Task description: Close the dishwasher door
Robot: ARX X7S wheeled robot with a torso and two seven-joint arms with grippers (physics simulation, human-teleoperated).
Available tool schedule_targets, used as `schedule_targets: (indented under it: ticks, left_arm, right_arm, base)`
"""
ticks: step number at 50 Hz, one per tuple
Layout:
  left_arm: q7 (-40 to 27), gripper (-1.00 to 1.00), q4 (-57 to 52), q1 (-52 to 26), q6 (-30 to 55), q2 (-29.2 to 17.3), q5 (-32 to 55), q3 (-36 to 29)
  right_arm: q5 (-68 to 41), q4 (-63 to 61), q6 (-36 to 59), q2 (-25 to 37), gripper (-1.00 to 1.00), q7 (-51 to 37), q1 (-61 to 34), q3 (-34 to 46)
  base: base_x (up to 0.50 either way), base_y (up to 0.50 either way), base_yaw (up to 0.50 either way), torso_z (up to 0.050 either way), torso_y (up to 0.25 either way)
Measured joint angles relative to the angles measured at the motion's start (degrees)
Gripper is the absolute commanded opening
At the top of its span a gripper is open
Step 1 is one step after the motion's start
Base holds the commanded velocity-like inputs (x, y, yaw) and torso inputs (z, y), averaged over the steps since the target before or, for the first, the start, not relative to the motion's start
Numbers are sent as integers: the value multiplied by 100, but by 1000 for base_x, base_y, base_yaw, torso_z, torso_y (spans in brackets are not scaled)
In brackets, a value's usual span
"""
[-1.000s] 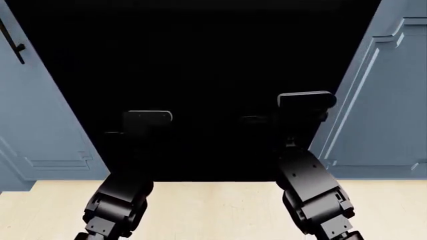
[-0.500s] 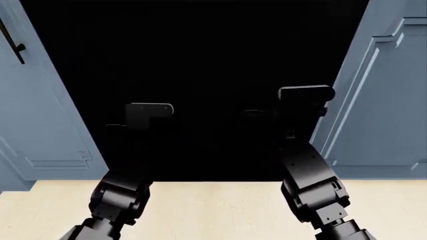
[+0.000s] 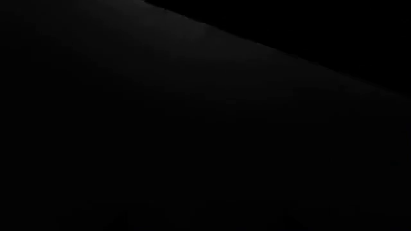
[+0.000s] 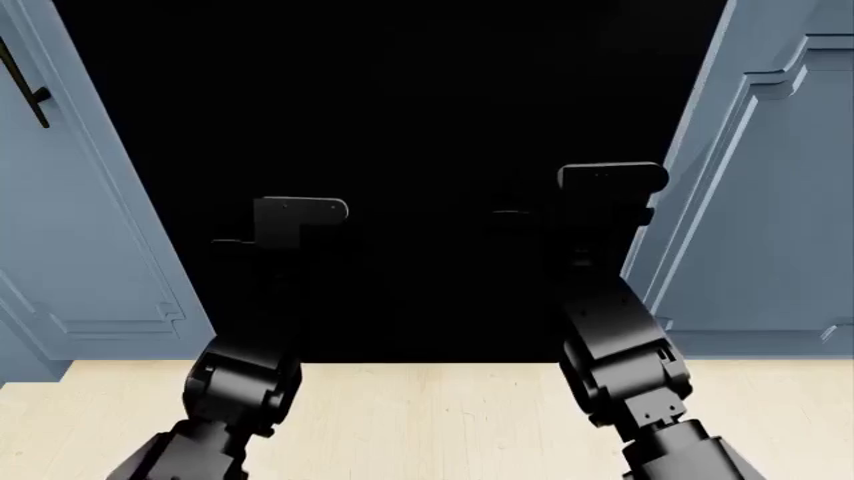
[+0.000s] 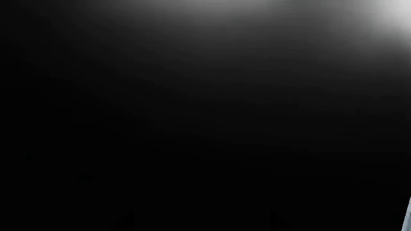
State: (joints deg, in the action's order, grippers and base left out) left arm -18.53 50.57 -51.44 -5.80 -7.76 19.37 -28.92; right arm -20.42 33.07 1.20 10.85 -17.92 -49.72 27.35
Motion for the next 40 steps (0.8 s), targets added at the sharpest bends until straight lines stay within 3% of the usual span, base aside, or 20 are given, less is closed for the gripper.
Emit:
schedule_targets:
  ticks: [23,40]
  left_arm:
    - [72,100,575,-262,-252,115,-94,-42]
    - [-109,100,-645,6,307,-201,-29,106]
  right_arm:
    - [16,623,-195,-103,100,95,-271,14]
    - [-95,-284,150,124,100,-65,62,58]
  base:
    - [0,0,0,0,1]
    - [0,0,0,0,1]
